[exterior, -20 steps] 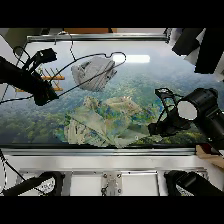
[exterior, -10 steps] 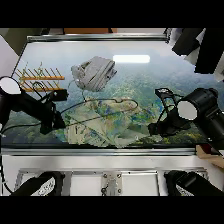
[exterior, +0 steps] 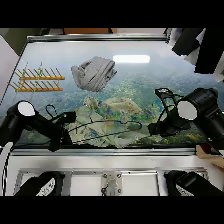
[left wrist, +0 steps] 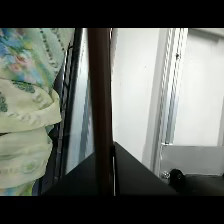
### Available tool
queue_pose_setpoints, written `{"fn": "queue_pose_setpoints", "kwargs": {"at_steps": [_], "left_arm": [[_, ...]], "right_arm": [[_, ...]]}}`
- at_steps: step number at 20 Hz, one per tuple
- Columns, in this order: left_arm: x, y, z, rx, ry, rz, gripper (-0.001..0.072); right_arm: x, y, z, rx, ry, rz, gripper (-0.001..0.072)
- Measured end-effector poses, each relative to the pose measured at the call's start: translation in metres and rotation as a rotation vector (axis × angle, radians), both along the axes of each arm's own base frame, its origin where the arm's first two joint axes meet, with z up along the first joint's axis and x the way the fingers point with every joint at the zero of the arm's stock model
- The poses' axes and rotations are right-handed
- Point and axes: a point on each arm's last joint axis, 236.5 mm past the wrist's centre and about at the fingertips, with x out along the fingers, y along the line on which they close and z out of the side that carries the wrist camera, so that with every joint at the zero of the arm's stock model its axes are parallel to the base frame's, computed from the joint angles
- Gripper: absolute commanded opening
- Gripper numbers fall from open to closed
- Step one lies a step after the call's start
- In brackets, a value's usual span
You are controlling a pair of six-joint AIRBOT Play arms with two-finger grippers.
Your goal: Fold the clothes and pants, and hang the long-sleeved shirts on hangers.
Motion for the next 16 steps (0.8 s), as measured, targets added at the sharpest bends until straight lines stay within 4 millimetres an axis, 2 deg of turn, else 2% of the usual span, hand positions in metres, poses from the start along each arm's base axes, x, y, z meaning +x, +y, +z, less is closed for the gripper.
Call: {"fn": "queue_pose_setpoints", "kwargs": {"at_steps": [4, 11, 16], "left_arm": [[0.007, -0.020, -0.012, 0.003, -0.045, -0.059, 0.0014], [0.040, -0.067, -0.010, -0.095, -0.030, -0.091, 0.0013], [0.043, -0.090, -0.015, -0.127, -0.008, -0.151, 0.0013]], "right_arm": [[0.000, 0.000, 0.000, 0.000, 0.000, 0.000, 0.0009], [0.001, 0.000, 0.002, -0.001, -0.008, 0.047, 0.0009], [0.021, -0.009, 0.024, -0.035, -0.105, 0.084, 0.0009]]}}
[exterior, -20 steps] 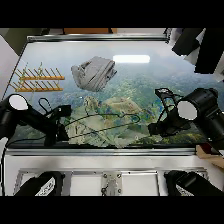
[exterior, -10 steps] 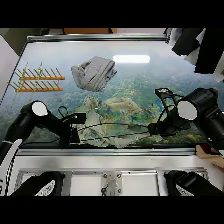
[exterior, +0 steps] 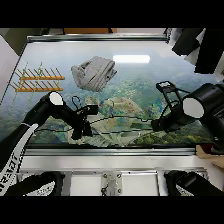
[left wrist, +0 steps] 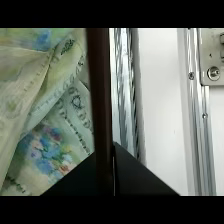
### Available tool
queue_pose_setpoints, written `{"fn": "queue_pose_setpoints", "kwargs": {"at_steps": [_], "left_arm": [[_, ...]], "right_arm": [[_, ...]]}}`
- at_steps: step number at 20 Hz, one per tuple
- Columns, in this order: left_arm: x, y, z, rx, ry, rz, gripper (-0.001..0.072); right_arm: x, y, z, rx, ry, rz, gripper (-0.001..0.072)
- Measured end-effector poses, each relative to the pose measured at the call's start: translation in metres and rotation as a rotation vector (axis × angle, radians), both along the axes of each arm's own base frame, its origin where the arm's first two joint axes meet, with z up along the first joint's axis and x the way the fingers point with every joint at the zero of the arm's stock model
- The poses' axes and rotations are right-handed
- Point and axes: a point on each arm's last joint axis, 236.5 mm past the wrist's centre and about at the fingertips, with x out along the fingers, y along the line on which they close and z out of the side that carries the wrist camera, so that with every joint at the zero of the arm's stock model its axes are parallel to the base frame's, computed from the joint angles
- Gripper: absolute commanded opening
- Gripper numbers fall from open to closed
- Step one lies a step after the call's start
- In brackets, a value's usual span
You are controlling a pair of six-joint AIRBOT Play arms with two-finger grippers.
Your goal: Fold the clothes and pants, and hang the long-sleeved shirts on hangers.
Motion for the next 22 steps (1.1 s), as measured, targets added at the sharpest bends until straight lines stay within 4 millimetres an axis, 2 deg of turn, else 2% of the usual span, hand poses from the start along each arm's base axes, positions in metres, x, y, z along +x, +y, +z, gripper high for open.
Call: {"fn": "queue_pose_setpoints", "kwargs": {"at_steps": [5, 11, 17, 22], "left_arm": [[0.004, -0.014, -0.002, -0.037, -0.032, -0.035, 0.0013], [0.013, -0.027, 0.001, -0.089, -0.072, -0.016, 0.0013], [0.019, -0.030, 0.002, -0.102, -0.092, -0.002, 0.0013], [0.020, -0.031, 0.002, -0.102, -0.097, 0.002, 0.0013]], "right_arm": [[0.018, 0.000, 0.024, -0.029, -0.034, 0.051, 0.0009], [0.038, 0.016, 0.045, -0.005, -0.070, 0.090, 0.0009], [0.034, 0.036, 0.051, 0.012, -0.085, 0.149, 0.0009], [0.031, 0.065, 0.055, 0.066, -0.119, 0.182, 0.0009]]}}
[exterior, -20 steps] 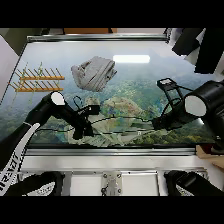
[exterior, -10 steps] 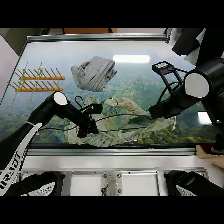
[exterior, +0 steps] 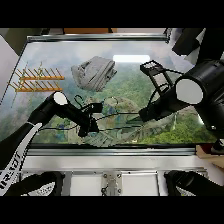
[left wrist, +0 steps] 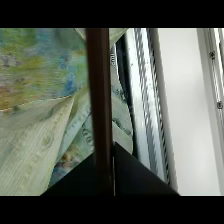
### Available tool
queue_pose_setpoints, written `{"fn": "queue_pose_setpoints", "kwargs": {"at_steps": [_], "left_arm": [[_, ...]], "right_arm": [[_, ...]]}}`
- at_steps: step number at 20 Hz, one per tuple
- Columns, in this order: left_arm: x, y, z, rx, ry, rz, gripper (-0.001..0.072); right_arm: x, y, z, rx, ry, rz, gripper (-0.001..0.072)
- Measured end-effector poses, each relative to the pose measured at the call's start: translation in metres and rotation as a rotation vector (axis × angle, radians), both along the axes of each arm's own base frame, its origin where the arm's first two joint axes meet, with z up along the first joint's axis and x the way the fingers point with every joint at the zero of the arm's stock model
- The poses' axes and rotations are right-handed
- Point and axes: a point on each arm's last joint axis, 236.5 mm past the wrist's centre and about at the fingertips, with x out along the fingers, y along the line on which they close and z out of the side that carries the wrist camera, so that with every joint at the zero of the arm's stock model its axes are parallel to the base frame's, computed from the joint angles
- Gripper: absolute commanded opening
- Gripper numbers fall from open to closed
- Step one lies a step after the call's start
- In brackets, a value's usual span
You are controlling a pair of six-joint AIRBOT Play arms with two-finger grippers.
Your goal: Fold the clothes and pants, and hang the long-sleeved shirts on hangers.
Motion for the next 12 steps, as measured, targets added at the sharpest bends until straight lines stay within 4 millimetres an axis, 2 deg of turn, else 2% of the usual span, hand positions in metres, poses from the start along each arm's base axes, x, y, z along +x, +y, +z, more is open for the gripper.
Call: {"fn": "queue_pose_setpoints", "kwargs": {"at_steps": [7, 12], "left_arm": [[0.000, 0.000, 0.000, -0.002, 0.001, 0.002, 0.0013], [0.006, 0.006, 0.000, 0.006, 0.021, 0.054, 0.0013]], "right_arm": [[-0.003, 0.060, 0.015, 0.241, -0.015, 0.029, 0.0009], [0.005, 0.085, 0.025, 0.351, -0.044, 0.018, 0.0009]]}}
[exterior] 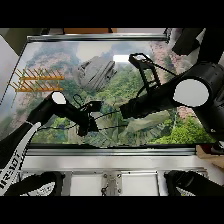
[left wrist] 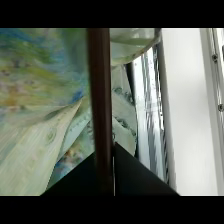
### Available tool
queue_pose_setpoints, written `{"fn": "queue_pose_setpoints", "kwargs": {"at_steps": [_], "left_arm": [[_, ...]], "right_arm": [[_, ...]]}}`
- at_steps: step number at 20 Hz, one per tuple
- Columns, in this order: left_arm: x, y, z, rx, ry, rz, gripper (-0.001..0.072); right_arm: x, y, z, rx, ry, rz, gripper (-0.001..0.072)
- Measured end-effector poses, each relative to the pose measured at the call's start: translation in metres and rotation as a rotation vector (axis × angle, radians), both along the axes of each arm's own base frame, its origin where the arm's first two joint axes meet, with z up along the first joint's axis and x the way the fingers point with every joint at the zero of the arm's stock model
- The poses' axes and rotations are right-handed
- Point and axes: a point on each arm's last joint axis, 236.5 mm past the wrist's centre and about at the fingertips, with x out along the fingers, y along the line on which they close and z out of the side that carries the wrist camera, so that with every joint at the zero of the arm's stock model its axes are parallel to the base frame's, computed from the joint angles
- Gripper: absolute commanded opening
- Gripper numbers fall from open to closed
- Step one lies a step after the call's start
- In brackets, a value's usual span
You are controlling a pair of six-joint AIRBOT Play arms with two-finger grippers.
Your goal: Fold the clothes and pants, and hang the long-sleeved shirts on hangers.
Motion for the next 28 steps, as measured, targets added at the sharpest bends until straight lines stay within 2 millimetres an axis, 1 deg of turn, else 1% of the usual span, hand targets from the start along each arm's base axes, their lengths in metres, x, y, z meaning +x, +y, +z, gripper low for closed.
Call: {"fn": "queue_pose_setpoints", "kwargs": {"at_steps": [4, 9, 12, 16, 17, 18, 19, 23, 24, 25, 26, 27, 28], "left_arm": [[0.001, 0.007, 0.001, 0.004, 0.026, 0.027, 0.0013], [0.001, 0.009, 0.001, 0.005, 0.036, 0.032, 0.0013], [0.001, 0.009, 0.001, 0.006, 0.038, 0.036, 0.0013], [0.001, 0.009, 0.001, 0.006, 0.039, 0.035, 0.0014], [0.001, 0.009, 0.001, 0.006, 0.039, 0.035, 0.0013], [0.001, 0.009, 0.001, 0.006, 0.039, 0.035, 0.0014], [0.001, 0.009, 0.001, 0.007, 0.041, 0.037, 0.0014], [0.000, 0.009, 0.001, 0.007, 0.041, 0.037, 0.0014], [0.000, 0.009, 0.001, 0.007, 0.041, 0.036, 0.0014], [0.000, 0.009, 0.001, 0.007, 0.041, 0.036, 0.0014], [0.000, 0.009, 0.001, 0.007, 0.043, 0.035, 0.0014], [0.000, 0.009, 0.001, 0.007, 0.043, 0.034, 0.0014], [-0.001, 0.009, 0.002, 0.007, 0.044, 0.032, 0.0014]], "right_arm": [[0.004, 0.020, 0.002, 0.048, -0.025, 0.011, 0.0009], [0.008, 0.045, -0.005, 0.075, -0.037, 0.038, 0.0010], [0.010, 0.053, -0.008, 0.082, -0.039, 0.045, 0.0018], [0.011, 0.057, -0.011, 0.085, -0.039, 0.048, 0.0022], [0.011, 0.059, -0.011, 0.087, -0.037, 0.050, 0.0093], [0.012, 0.060, -0.011, 0.091, -0.039, 0.053, 0.0227], [0.012, 0.061, -0.012, 0.090, -0.037, 0.054, 0.0264], [0.011, 0.064, -0.013, 0.096, -0.035, 0.068, 0.0266], [0.011, 0.065, -0.013, 0.097, -0.037, 0.075, 0.0284], [0.010, 0.064, -0.011, 0.098, -0.043, 0.079, 0.0419], [0.009, 0.062, -0.008, 0.099, -0.048, 0.084, 0.0573], [0.006, 0.059, -0.007, 0.095, -0.048, 0.090, 0.0625], [0.004, 0.055, -0.004, 0.089, -0.048, 0.097, 0.0625]]}}
